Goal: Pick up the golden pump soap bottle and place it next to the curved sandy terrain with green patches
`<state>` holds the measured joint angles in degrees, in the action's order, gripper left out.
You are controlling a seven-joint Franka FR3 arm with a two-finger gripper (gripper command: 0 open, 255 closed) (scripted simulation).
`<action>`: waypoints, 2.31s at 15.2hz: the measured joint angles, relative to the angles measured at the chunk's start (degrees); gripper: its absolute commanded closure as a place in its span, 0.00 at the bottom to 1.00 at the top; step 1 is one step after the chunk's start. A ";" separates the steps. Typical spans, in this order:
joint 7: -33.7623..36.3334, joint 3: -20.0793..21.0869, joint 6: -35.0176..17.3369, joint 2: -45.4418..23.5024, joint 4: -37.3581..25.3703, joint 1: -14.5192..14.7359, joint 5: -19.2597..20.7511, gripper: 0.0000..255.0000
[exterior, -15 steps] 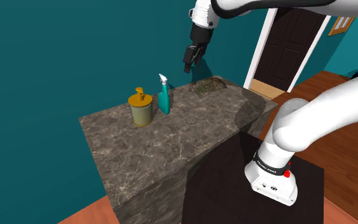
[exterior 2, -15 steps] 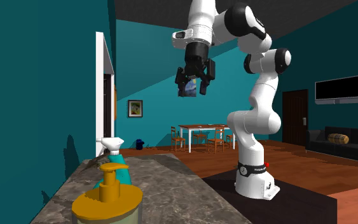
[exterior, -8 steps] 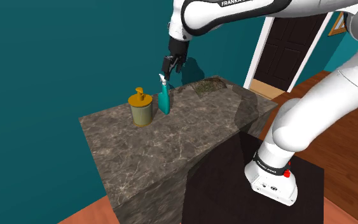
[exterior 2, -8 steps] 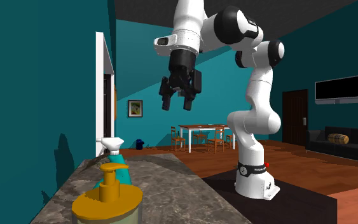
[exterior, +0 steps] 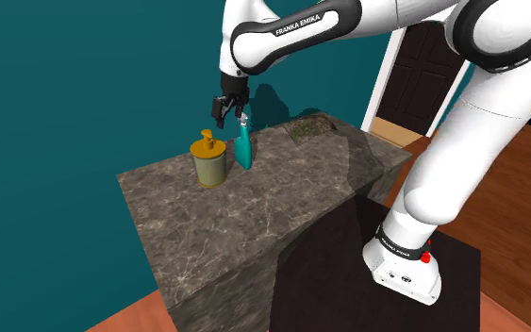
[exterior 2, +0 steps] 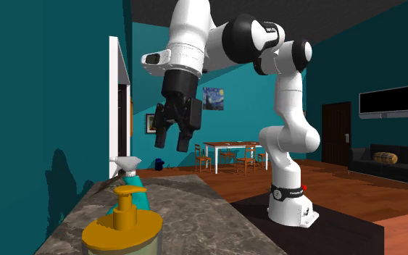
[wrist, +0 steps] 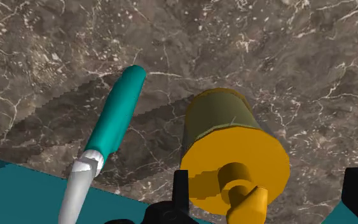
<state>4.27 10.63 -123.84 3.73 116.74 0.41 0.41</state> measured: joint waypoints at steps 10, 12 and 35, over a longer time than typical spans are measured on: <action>4.35 0.37 -4.28 -16.47 -11.91 1.23 4.47 0.00; 4.43 0.26 -5.63 -17.42 -11.50 1.23 4.73 0.00; 4.50 0.22 -5.75 -18.12 -12.05 1.28 4.88 1.00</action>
<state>8.76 10.85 -129.59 -14.39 104.69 1.69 5.29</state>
